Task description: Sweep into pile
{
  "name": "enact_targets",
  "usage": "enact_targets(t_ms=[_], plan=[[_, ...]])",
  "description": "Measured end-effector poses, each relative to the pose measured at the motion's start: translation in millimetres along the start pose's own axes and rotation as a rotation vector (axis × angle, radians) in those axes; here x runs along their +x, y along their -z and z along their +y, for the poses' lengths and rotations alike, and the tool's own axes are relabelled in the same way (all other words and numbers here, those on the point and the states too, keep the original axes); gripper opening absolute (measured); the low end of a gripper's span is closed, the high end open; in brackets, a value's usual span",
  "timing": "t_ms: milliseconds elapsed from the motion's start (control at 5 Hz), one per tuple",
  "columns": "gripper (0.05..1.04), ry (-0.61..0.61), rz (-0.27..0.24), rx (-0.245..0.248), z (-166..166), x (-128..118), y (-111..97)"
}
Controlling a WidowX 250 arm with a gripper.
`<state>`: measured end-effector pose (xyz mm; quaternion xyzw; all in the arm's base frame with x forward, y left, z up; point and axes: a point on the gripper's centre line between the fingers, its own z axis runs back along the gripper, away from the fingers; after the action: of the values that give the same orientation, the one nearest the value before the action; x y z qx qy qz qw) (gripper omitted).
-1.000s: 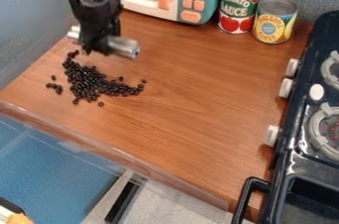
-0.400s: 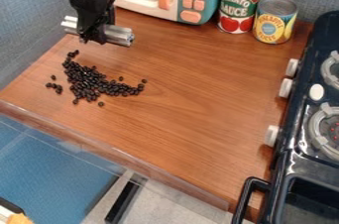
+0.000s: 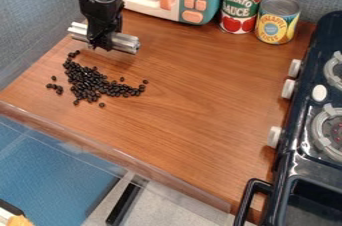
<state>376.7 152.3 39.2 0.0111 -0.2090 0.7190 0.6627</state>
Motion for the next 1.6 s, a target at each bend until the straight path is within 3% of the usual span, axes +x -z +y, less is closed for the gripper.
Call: enact_targets(t_ms=[400,1600], plan=[[0.384,-0.007,0.013,0.036,19.5,-7.4,9.6],[0.384,-0.036,0.053,0.043,44.4,-11.1,1.3]])
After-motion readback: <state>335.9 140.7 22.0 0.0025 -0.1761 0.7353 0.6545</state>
